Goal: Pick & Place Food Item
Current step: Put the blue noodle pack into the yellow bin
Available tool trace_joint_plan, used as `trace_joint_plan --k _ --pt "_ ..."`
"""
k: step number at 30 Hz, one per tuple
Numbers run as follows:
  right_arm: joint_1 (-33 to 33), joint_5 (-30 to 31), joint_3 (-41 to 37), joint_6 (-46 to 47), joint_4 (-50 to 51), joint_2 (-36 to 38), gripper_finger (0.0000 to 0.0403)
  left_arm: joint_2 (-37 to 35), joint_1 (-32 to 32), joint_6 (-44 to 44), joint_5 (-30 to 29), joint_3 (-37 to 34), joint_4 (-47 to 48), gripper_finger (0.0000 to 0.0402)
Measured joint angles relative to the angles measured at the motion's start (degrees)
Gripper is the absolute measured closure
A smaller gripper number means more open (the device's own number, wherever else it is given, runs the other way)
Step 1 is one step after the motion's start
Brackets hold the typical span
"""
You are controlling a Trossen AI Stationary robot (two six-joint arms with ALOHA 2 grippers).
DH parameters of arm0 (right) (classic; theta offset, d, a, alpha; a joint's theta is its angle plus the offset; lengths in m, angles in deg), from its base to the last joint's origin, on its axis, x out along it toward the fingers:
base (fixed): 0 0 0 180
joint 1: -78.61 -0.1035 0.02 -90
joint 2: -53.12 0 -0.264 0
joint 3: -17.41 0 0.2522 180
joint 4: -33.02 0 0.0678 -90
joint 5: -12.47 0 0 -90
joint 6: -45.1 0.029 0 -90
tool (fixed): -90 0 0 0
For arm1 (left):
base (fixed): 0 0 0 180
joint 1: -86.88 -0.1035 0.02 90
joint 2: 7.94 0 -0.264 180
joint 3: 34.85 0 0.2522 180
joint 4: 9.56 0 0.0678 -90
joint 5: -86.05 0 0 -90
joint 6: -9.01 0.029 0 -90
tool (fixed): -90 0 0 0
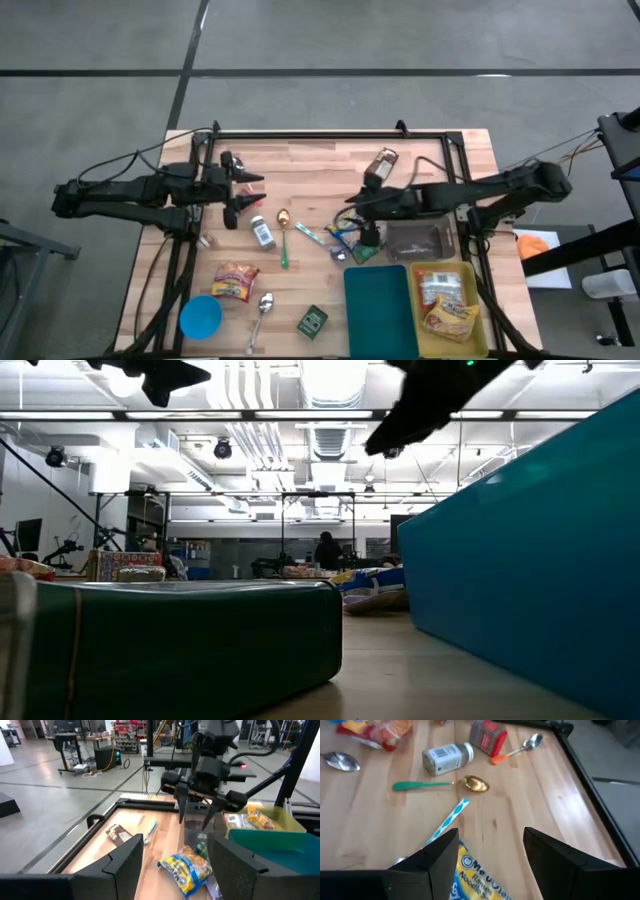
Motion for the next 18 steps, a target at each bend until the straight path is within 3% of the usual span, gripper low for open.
trace_joint_plan --k 6,18 --pt "-0.02 0.13 6.85 -0.99 3.28 -10.43 0.0182 0.02 0.00 0.02 0.00 0.00 3.56 0.0180" --pt "-0.02 3.20 21.21 6.89 17.61 -26.45 0.0182 0.01 0.00 0.08 -0.01 0.00 12.94 0.0180"
